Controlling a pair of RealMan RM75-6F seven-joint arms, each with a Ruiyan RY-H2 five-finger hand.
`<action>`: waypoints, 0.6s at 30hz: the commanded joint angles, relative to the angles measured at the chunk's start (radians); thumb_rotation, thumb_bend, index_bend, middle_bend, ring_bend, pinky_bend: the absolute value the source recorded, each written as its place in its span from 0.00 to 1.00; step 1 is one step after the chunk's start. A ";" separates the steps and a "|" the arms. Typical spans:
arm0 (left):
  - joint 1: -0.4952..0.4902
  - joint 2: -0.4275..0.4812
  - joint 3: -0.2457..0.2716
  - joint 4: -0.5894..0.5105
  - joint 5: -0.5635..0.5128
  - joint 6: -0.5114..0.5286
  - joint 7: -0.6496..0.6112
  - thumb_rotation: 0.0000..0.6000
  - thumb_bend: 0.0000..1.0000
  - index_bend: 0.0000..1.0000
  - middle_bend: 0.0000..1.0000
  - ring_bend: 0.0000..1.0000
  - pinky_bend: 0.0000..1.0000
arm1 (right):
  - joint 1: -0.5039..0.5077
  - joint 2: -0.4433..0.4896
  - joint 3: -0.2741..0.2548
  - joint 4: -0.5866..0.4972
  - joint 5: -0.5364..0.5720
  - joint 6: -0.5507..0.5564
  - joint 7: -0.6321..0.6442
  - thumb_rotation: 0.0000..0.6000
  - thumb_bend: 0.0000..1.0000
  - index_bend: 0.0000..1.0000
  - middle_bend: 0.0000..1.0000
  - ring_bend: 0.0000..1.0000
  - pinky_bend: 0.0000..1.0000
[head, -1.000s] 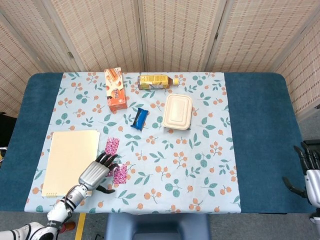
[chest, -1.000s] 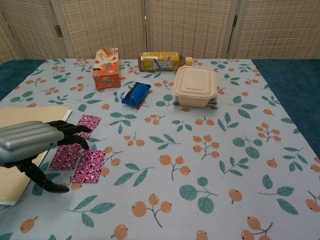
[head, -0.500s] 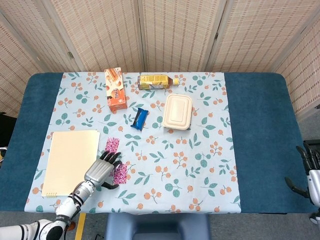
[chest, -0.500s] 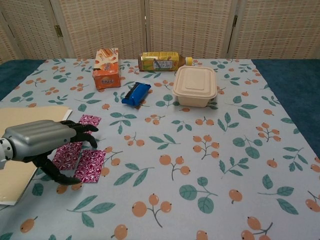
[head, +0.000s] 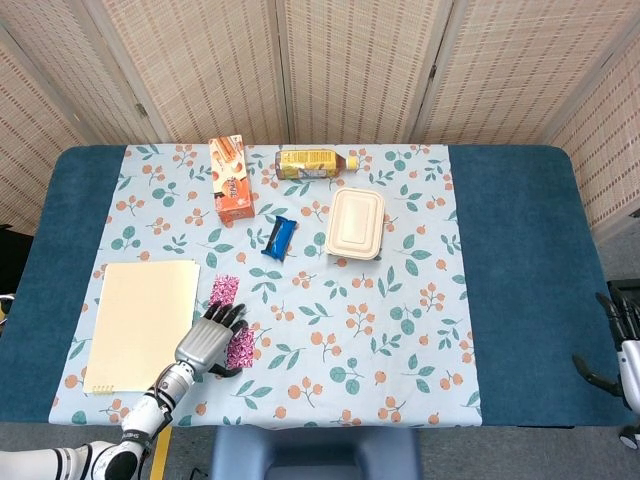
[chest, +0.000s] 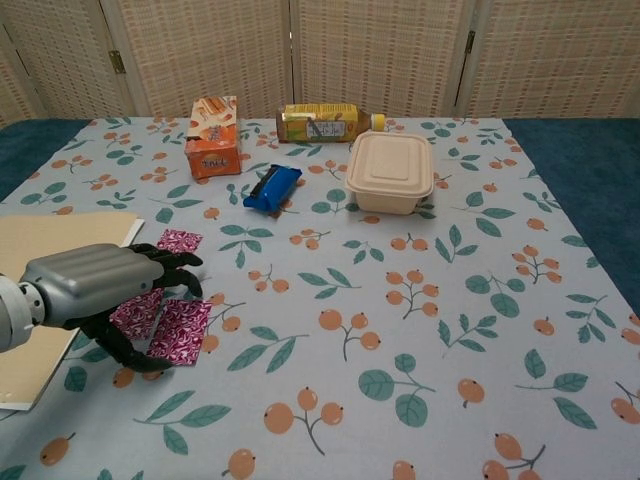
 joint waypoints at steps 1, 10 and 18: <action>0.002 -0.002 0.008 0.000 0.002 0.007 0.003 0.68 0.25 0.19 0.00 0.00 0.00 | 0.000 0.000 0.000 0.000 0.000 0.000 0.000 1.00 0.28 0.00 0.00 0.00 0.00; 0.004 -0.014 0.027 0.007 0.013 0.025 0.016 0.69 0.25 0.18 0.00 0.00 0.00 | -0.005 -0.001 -0.002 0.003 0.001 0.002 0.003 1.00 0.28 0.00 0.00 0.00 0.00; 0.005 -0.030 0.023 0.032 0.008 0.033 0.006 0.69 0.25 0.20 0.00 0.00 0.00 | -0.005 -0.002 -0.002 0.005 0.002 0.000 0.004 1.00 0.28 0.00 0.00 0.00 0.00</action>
